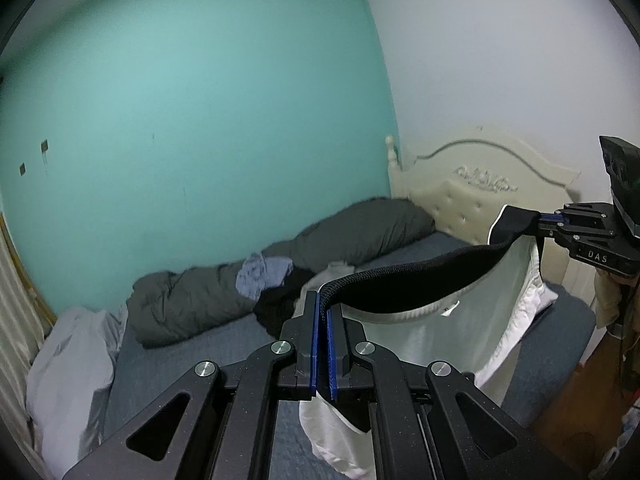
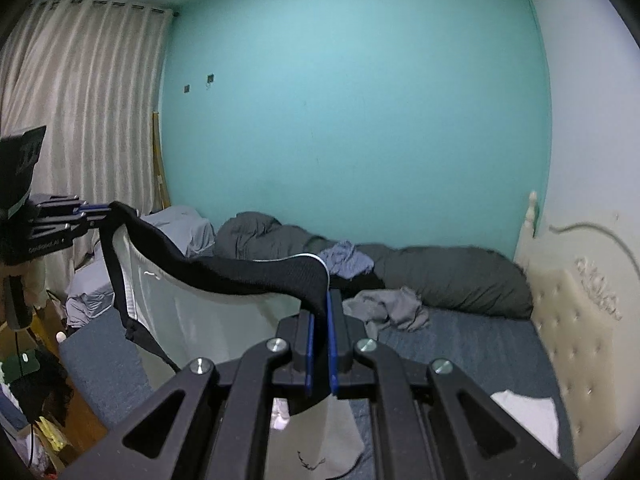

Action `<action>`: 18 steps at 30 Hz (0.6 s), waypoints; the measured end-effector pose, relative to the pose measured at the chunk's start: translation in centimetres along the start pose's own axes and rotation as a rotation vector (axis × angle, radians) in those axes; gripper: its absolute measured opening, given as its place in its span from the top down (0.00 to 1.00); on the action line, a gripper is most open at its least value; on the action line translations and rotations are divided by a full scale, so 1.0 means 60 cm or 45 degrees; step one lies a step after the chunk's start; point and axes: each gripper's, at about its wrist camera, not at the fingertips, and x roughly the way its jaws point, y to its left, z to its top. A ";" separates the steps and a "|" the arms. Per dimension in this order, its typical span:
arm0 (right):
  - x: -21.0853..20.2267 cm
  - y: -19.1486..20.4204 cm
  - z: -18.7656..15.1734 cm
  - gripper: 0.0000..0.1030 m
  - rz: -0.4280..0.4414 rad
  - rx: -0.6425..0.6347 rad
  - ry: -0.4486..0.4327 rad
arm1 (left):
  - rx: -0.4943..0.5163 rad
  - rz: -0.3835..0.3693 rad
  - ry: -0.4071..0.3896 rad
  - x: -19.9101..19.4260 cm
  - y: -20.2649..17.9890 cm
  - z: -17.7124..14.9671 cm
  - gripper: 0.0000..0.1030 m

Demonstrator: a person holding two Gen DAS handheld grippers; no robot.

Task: Fold clothes
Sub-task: 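Lift the white shirt by its hem with both tools, spreading it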

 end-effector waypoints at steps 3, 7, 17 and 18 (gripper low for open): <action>0.044 -0.013 -0.019 0.95 0.008 0.023 0.052 | -0.004 0.007 0.067 0.050 -0.002 -0.020 0.97; 0.111 -0.031 -0.045 0.95 0.014 0.047 0.119 | -0.043 0.011 0.130 0.120 0.008 -0.047 0.97; 0.301 -0.089 -0.121 0.95 -0.011 0.113 0.300 | -0.105 -0.027 0.281 0.335 0.037 -0.104 0.97; 0.322 -0.097 -0.129 0.95 -0.014 0.123 0.318 | -0.111 -0.034 0.298 0.361 0.040 -0.113 0.97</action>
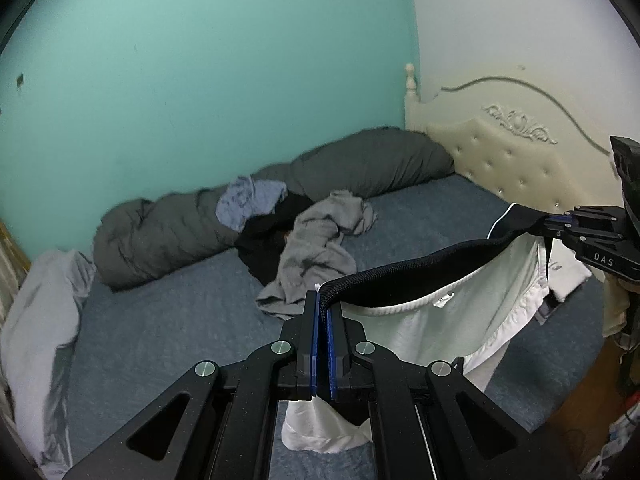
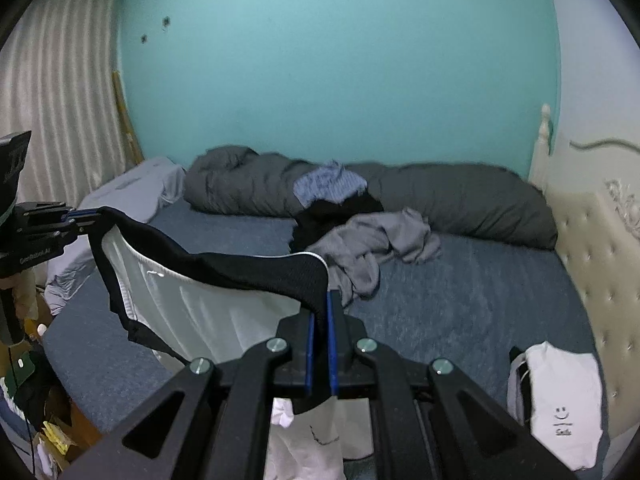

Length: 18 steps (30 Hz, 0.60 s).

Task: Fold clothes
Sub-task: 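Lift the white shirt by its hem with both tools, spreading it, then lower the held shirt toward the bed with both tools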

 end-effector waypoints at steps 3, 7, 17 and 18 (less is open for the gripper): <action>0.064 -0.026 -0.007 0.95 -0.009 0.026 0.049 | -0.012 -0.017 0.044 0.068 0.007 -0.005 0.97; 0.148 -0.058 -0.017 0.95 -0.010 0.048 0.113 | -0.028 -0.035 0.103 0.164 0.019 -0.014 0.97; 0.335 -0.136 -0.020 0.95 -0.017 0.118 0.211 | -0.077 -0.053 0.227 0.376 0.049 -0.017 0.97; 0.353 -0.142 -0.021 0.95 -0.022 0.123 0.222 | -0.083 -0.055 0.240 0.396 0.052 -0.018 0.97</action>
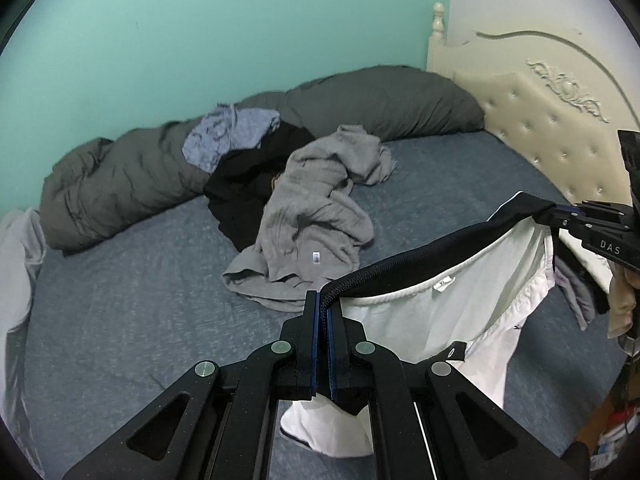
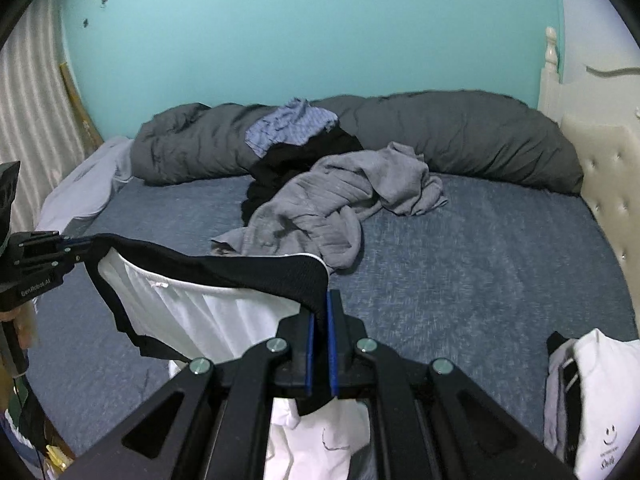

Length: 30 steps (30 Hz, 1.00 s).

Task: Fold clothes
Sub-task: 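Lower the held shirt toward the bed with both tools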

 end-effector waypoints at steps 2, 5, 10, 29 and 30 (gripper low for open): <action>0.036 -0.012 0.005 0.95 -0.010 0.011 0.022 | -0.027 -0.007 0.028 0.043 0.009 0.003 0.97; 0.095 -0.030 0.006 0.95 -0.027 0.026 0.065 | -0.074 -0.019 0.072 0.111 0.024 0.005 0.97; 0.188 -0.059 -0.007 0.95 -0.022 0.083 0.132 | -0.159 -0.042 0.151 0.221 0.046 -0.005 0.97; 0.403 -0.150 -0.061 0.80 -0.013 0.336 0.296 | -0.314 -0.151 0.204 0.426 0.075 -0.047 0.33; 0.394 -0.154 -0.062 0.77 0.003 0.364 0.261 | -0.321 -0.150 0.184 0.417 0.082 -0.048 0.33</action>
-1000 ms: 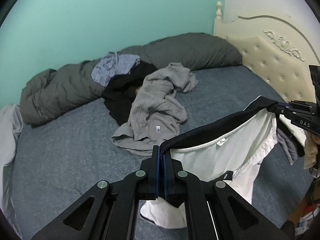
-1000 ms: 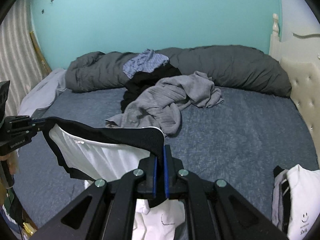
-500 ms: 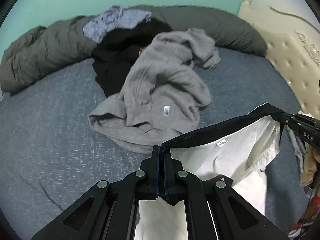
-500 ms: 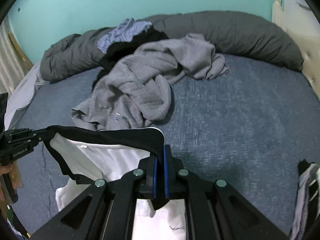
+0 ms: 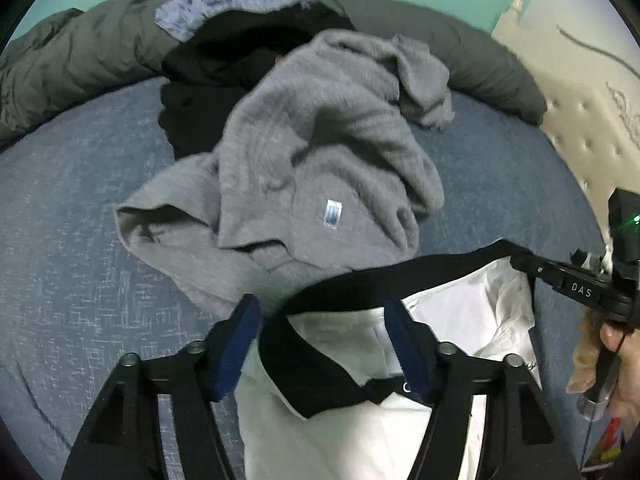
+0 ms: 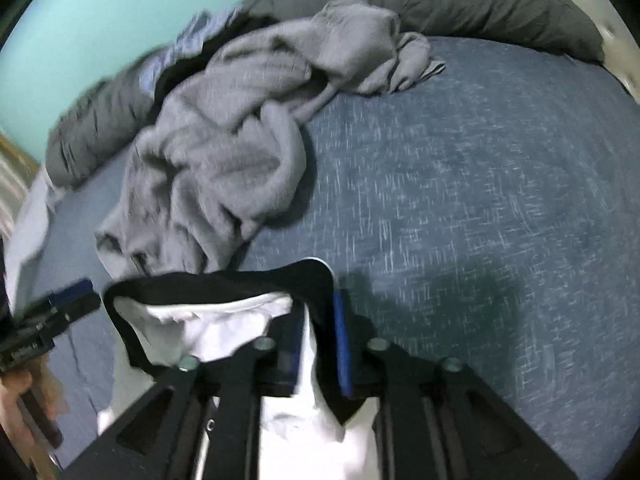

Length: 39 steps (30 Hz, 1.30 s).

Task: Fold clothes
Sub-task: 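Lower the held shirt toward the bed with both tools, then lay the shirt on the bed and open both tools, releasing the hem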

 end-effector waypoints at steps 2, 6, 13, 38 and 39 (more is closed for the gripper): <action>-0.022 -0.002 -0.002 0.55 0.051 0.023 -0.054 | -0.019 0.000 -0.032 -0.020 0.013 -0.006 0.33; -0.067 -0.002 -0.004 0.48 0.064 0.018 -0.118 | -0.095 -0.024 -0.045 -0.060 0.058 -0.049 0.33; -0.152 -0.008 -0.086 0.48 0.119 -0.049 -0.143 | -0.139 -0.025 0.051 -0.083 0.117 -0.192 0.33; -0.202 -0.142 -0.295 0.48 0.070 0.134 -0.003 | -0.260 -0.054 -0.035 -0.189 0.155 -0.314 0.95; -0.202 -0.142 -0.296 0.48 0.067 0.135 -0.005 | -0.273 -0.033 -0.070 -0.210 0.169 -0.308 0.95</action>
